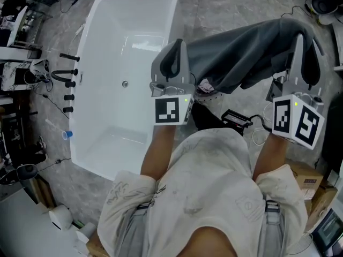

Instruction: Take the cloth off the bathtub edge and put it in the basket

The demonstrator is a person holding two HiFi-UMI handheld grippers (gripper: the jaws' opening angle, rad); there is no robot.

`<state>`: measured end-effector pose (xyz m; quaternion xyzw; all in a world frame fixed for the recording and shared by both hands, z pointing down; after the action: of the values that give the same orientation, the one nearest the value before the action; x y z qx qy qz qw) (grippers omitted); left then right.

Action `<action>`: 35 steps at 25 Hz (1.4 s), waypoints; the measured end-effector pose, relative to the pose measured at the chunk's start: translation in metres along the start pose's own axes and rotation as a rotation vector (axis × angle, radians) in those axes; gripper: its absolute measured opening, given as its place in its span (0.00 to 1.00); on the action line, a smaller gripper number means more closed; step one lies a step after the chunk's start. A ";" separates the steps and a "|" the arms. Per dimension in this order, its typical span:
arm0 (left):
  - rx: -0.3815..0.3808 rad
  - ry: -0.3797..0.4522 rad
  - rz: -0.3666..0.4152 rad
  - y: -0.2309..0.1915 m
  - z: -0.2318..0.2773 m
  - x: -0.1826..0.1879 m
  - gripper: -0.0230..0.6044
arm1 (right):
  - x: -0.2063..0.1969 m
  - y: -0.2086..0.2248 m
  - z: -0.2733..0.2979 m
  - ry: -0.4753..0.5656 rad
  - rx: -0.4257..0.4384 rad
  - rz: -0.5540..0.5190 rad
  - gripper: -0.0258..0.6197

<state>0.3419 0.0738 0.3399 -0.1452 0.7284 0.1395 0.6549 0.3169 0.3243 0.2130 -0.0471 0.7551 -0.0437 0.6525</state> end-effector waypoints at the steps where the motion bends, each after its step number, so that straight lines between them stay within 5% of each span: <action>1: -0.003 0.001 0.000 0.001 0.000 0.000 0.03 | 0.000 0.003 -0.001 0.000 -0.010 0.001 0.14; 10: -0.018 -0.001 -0.021 0.005 0.003 -0.002 0.03 | 0.002 0.013 -0.006 0.013 -0.055 -0.017 0.14; 26: -0.187 0.022 -0.021 0.063 0.028 0.011 0.03 | 0.012 0.067 -0.052 0.009 -0.232 -0.064 0.14; 35: -0.177 0.003 -0.028 0.065 0.024 0.008 0.03 | 0.006 0.066 -0.051 -0.009 -0.218 -0.062 0.14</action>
<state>0.3374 0.1427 0.3301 -0.2130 0.7122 0.1939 0.6402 0.2651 0.3887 0.2059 -0.1414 0.7506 0.0185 0.6452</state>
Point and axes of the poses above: the fingertips, and each gripper's own axes: z forward along the fingers, y to its right, x out of its top, the point moved 2 cm from there along -z, backward along the fingers, and after that the axes turned 3 degrees about -y, right-handed, at the moved point
